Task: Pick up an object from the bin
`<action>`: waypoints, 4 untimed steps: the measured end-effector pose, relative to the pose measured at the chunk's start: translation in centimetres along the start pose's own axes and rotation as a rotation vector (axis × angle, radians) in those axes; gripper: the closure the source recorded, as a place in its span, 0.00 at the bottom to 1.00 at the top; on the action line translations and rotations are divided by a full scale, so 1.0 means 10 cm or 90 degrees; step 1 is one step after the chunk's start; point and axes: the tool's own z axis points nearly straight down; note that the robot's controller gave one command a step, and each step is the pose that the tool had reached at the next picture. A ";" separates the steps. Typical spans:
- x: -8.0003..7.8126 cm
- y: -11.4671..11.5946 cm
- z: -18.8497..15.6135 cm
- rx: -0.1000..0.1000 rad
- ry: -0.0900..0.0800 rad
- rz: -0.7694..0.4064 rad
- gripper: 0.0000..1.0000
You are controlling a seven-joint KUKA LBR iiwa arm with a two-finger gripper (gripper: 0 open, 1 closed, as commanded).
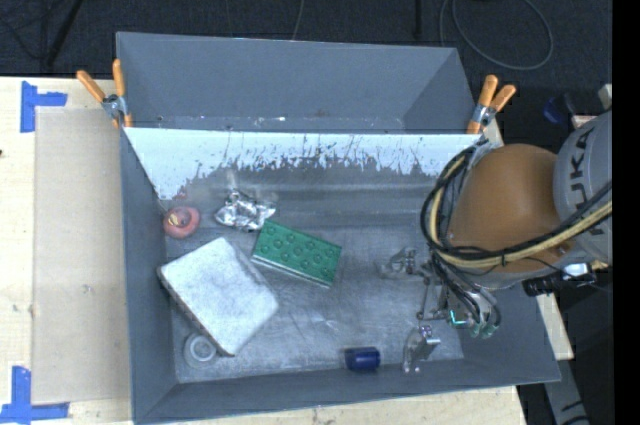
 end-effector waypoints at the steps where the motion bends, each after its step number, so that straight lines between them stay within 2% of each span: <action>1: -0.12 0.54 0.61 0.004 -0.029 -0.240 0.00; 2: -0.02 0.54 0.66 0.002 -0.008 -0.240 1.00; 3: -0.13 0.22 -0.44 0.003 -0.011 -0.256 1.00; 4: -0.09 0.20 -1.31 0.002 -0.011 -0.160 1.00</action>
Offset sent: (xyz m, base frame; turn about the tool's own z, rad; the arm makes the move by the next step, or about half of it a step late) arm 0.0010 0.0534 -0.0655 -0.3755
